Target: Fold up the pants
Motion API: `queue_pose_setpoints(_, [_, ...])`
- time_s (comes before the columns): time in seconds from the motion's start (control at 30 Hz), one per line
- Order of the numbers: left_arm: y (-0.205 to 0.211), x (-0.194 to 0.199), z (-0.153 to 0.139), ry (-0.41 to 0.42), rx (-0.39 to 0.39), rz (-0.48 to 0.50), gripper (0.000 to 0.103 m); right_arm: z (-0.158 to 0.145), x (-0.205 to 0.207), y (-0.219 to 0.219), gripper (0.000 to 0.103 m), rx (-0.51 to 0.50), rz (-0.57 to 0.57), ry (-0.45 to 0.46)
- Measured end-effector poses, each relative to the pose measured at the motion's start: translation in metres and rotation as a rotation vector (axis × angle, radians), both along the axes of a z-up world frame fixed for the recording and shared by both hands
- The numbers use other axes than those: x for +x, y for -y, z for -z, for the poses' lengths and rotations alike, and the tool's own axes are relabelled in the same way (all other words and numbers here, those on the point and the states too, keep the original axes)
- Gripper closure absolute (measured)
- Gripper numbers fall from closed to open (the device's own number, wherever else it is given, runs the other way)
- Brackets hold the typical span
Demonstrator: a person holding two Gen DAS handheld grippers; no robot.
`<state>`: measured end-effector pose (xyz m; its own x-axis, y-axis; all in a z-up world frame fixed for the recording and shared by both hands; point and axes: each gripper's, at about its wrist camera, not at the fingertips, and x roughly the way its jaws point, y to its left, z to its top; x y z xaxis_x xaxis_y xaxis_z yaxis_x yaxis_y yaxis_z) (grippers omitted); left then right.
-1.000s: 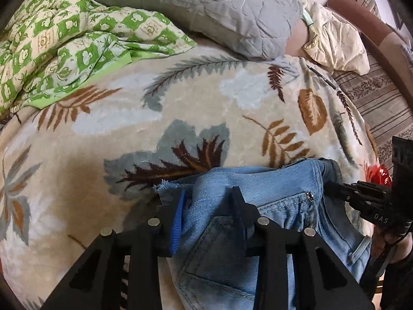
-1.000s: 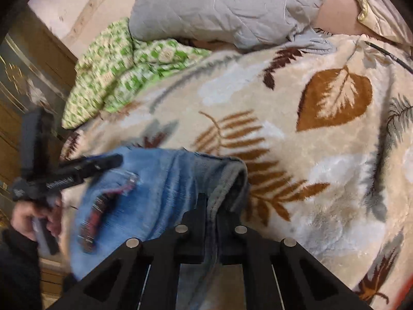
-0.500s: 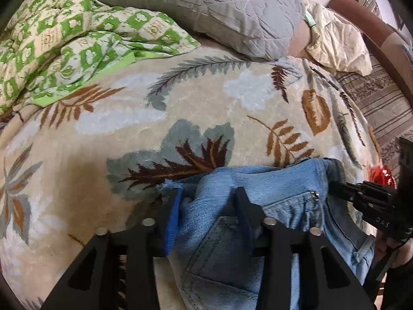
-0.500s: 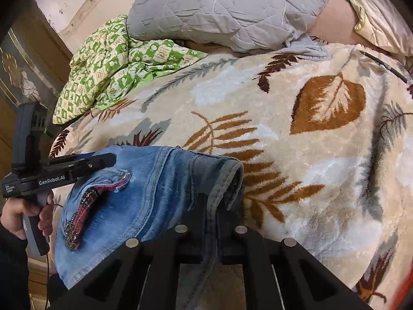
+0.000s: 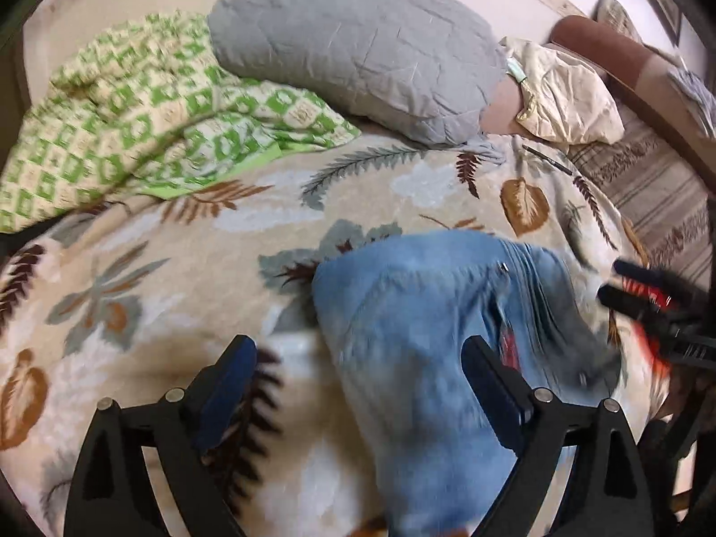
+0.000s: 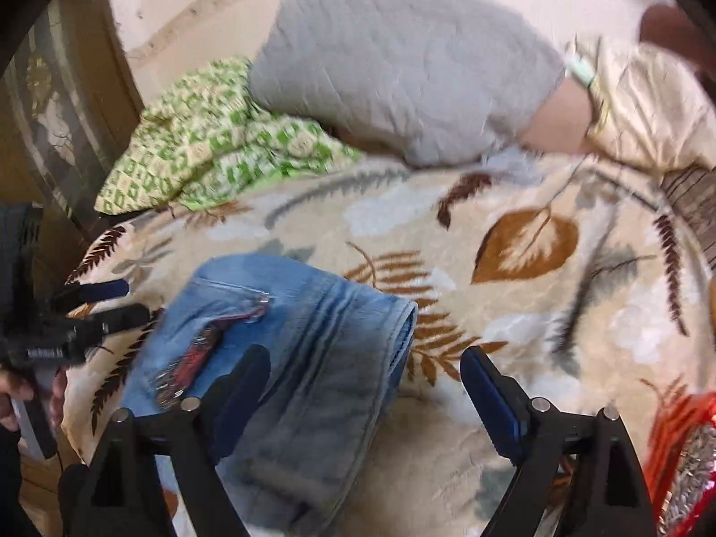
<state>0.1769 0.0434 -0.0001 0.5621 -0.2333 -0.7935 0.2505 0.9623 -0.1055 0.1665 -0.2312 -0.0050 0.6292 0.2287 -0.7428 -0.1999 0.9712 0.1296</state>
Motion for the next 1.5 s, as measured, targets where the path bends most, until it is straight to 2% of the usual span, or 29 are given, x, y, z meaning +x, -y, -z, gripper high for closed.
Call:
queue_pose_setpoints(0.07, [-0.001,-0.021,-0.012,0.042,0.009,-0.034,0.0,-0.014,-0.017,-0.002,0.014,-0.025,0.021,0.042])
queue_pose_setpoints(0.17, [-0.002,-0.058,-0.039,0.152,0.032,-0.118,0.0,-0.038,-0.047,-0.004,0.01,-0.057,0.055,0.111])
queue_pose_setpoints(0.23, [-0.003,-0.08,-0.058,0.239,0.016,-0.159,0.0,-0.057,-0.071,-0.003,0.0,-0.063,0.088,0.161])
queue_pose_setpoints(0.33, [-0.002,-0.117,-0.087,0.348,0.009,-0.238,0.0,-0.088,-0.105,-0.003,0.0,-0.099,0.159,0.24])
queue_pose_setpoints(0.4, [0.001,-0.134,-0.095,0.37,0.009,-0.269,0.0,-0.106,-0.131,-0.002,0.0,-0.113,0.198,0.289])
queue_pose_setpoints(0.5, [0.008,-0.157,-0.09,0.361,0.006,-0.267,0.0,-0.116,-0.163,-0.001,0.0,-0.116,0.259,0.313])
queue_pose_setpoints(0.6, [0.016,-0.174,-0.07,0.305,0.033,-0.261,0.0,-0.098,-0.184,0.001,0.0,-0.129,0.296,0.242])
queue_pose_setpoints(0.67, [0.019,-0.182,-0.059,0.273,0.041,-0.258,0.0,-0.083,-0.192,0.003,0.0,-0.101,0.303,0.178])
queue_pose_setpoints(0.77, [0.025,-0.187,-0.053,0.251,0.062,-0.234,0.0,-0.071,-0.201,0.002,0.0,-0.092,0.295,0.15])
queue_pose_setpoints(0.87, [0.028,-0.189,-0.057,0.256,0.087,-0.236,0.0,-0.066,-0.204,0.0,0.0,-0.11,0.289,0.152])
queue_pose_setpoints(1.0, [0.026,-0.191,-0.06,0.246,0.065,-0.233,0.0,-0.064,-0.205,0.001,0.0,-0.097,0.292,0.157])
queue_pose_setpoints(1.5, [0.028,-0.188,-0.059,0.223,0.08,-0.23,0.0,-0.065,-0.204,0.002,0.0,-0.098,0.294,0.156])
